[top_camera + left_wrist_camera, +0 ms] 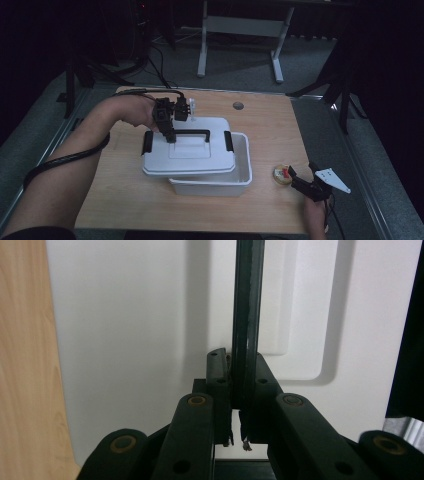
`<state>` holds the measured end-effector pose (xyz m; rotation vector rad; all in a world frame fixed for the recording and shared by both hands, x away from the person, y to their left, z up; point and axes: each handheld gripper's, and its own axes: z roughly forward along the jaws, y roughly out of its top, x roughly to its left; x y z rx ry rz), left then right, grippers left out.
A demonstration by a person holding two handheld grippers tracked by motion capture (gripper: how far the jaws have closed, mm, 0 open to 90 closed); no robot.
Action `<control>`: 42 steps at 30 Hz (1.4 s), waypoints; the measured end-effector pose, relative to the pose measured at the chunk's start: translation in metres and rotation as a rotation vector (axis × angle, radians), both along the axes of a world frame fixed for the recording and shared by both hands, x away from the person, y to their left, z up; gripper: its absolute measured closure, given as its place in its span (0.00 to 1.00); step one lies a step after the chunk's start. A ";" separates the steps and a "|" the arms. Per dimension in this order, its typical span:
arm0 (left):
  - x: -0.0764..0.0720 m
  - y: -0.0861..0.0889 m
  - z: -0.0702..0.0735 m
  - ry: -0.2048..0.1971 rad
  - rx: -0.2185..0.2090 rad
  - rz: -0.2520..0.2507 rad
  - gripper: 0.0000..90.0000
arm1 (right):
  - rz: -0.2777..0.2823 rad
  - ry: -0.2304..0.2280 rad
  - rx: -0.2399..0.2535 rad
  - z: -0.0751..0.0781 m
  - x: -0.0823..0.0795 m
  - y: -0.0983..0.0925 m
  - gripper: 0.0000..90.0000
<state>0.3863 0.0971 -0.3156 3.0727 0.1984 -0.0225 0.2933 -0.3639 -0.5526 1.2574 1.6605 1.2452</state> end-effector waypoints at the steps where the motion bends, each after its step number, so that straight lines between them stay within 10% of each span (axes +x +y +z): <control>1: -0.001 0.004 0.000 -0.004 -0.001 0.011 0.93 | 0.000 0.000 0.000 0.000 0.000 0.000 0.15; 20: -0.021 0.094 0.014 -0.033 -0.031 0.180 0.93 | -0.005 0.005 -0.011 0.000 0.000 0.001 0.15; 42: -0.032 0.202 -0.018 -0.010 -0.052 0.462 0.93 | -0.009 0.012 -0.016 0.000 0.001 0.002 0.15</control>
